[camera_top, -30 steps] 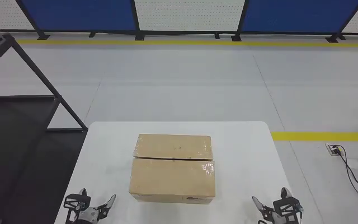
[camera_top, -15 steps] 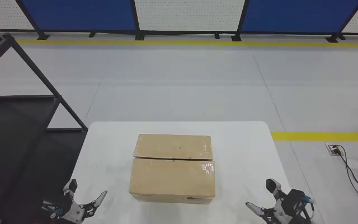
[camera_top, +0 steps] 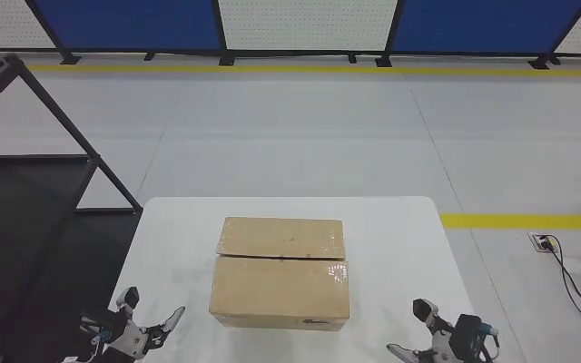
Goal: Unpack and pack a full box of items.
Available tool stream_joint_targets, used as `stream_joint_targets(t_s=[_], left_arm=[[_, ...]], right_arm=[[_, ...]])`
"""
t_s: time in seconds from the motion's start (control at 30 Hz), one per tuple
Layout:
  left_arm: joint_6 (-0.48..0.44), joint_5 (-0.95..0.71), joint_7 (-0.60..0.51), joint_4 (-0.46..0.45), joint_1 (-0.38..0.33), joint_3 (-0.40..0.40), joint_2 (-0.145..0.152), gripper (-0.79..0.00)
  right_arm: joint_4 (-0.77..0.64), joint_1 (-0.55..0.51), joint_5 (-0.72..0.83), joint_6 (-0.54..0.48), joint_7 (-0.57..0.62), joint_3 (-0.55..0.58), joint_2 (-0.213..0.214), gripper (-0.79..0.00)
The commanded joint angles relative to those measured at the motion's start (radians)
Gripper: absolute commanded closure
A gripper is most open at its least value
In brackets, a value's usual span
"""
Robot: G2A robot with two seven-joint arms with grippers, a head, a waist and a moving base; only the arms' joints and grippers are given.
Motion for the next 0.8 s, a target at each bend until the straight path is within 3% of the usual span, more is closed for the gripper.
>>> stream_joint_targets(t_s=[0.0,0.1,0.37,0.47,0.77], left_arm=[[-0.024,-0.046,-0.036,-0.020,-0.011,-0.005,0.001,-0.785],[-0.078,-0.117,-0.083,-0.030,-0.020,-0.026,0.004,-0.785],[-0.187,-0.322,-0.146,-0.007,0.003,-0.109,0.010,-0.785],[-0.252,-0.398,-0.230,-0.005,0.029,-0.146,0.017,-0.785],[-0.252,-0.398,-0.230,-0.005,0.029,-0.146,0.017,-0.785]], right_arm=[[0.020,0.042,0.105,-0.048,0.082,-0.024,0.007,-0.785],[0.040,0.107,0.238,-0.066,0.199,-0.053,0.018,-0.785],[0.011,0.270,0.460,0.171,0.531,-0.158,0.035,-0.785],[0.014,0.342,0.560,0.236,0.653,-0.203,0.039,-0.785],[0.013,0.351,0.559,0.241,0.664,-0.204,0.040,-0.785]])
